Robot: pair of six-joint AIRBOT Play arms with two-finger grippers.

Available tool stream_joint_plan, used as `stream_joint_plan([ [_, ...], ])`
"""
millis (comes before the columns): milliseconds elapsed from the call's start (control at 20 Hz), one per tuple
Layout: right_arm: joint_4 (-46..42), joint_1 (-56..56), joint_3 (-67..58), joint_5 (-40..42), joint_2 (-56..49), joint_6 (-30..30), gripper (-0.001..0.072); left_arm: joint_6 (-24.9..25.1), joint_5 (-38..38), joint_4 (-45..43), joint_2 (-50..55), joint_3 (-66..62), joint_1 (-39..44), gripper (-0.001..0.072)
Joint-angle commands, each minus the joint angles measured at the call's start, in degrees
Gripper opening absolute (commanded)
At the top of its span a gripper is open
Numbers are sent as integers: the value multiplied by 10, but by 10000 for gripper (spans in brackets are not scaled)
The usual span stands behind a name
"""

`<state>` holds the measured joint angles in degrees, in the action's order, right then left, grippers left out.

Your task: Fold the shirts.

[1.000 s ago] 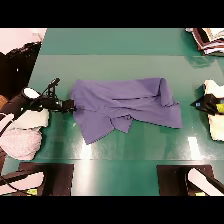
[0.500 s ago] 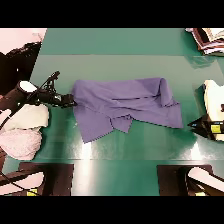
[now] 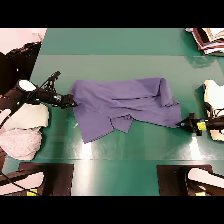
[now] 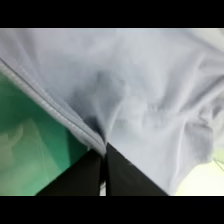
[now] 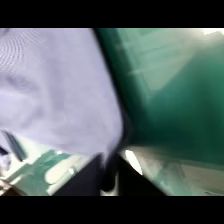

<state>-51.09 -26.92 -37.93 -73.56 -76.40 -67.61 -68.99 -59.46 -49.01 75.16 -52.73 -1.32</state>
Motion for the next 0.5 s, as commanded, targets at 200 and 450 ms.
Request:
stream_joint_plan([
  [200,31,15,-73,-47,98,8,14,-13,-83,-20,-106,-46,0,23],
  [450,146,16,-309,-31,204,-4,14,-17,-94,-27,-219,-273,0,23],
])
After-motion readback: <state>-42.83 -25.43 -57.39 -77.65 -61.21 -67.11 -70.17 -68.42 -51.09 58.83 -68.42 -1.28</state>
